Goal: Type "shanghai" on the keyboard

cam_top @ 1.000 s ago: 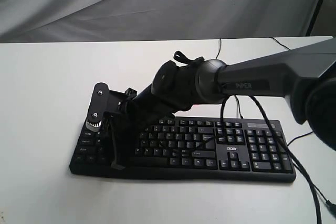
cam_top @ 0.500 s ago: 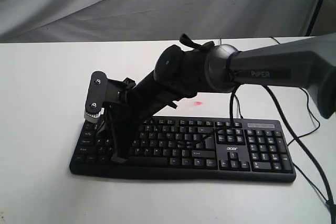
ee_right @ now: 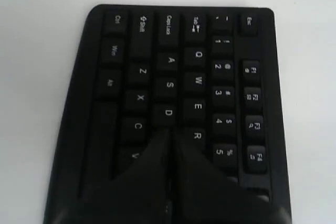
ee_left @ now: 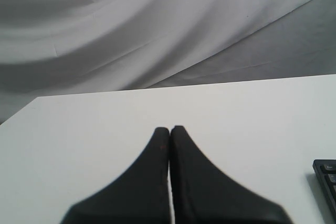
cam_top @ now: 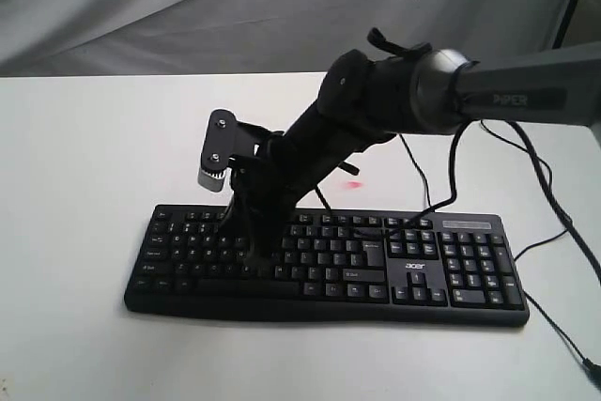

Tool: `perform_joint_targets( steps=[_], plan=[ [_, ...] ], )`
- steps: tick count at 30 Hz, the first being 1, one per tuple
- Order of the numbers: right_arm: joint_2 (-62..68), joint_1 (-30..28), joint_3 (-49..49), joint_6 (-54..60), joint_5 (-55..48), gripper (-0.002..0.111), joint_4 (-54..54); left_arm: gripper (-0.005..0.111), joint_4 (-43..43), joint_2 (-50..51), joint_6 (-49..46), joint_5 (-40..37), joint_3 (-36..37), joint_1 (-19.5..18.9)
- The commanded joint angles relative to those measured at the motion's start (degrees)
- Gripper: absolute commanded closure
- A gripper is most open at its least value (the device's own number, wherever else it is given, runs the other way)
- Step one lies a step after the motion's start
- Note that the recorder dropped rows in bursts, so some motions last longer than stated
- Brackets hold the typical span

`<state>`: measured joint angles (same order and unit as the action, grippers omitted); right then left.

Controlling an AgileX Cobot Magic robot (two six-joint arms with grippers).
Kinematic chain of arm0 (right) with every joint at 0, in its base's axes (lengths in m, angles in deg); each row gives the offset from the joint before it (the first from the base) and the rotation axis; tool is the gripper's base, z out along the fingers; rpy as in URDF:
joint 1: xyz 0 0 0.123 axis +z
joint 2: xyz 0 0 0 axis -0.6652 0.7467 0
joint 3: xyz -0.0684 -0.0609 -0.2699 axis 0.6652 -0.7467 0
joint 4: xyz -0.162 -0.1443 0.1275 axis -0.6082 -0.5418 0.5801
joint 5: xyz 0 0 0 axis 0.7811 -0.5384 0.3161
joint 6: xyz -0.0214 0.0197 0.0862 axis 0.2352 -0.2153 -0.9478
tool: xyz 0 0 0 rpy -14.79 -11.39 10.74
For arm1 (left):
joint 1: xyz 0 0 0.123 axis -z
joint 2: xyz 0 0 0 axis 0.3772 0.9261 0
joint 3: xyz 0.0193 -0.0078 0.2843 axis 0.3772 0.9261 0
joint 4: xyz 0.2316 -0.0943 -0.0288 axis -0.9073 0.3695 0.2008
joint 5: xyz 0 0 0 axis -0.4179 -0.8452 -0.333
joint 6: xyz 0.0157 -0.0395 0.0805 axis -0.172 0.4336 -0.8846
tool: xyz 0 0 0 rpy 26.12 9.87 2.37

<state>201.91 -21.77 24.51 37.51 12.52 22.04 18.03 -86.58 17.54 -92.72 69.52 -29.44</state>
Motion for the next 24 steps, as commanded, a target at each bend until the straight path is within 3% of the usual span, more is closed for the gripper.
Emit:
perform_joint_targets(
  steps=[1,24],
  plan=[
    [-0.8,-0.8,0.1,-3.8,-1.2,0.108,-4.0,0.106,0.0,0.2,0.2,0.4,0.3,0.2],
    [-4.0,-0.6,-6.2,-4.1,5.1,0.108,-4.9,0.106,0.0,0.2,0.2,0.4,0.3,0.2]
  ],
)
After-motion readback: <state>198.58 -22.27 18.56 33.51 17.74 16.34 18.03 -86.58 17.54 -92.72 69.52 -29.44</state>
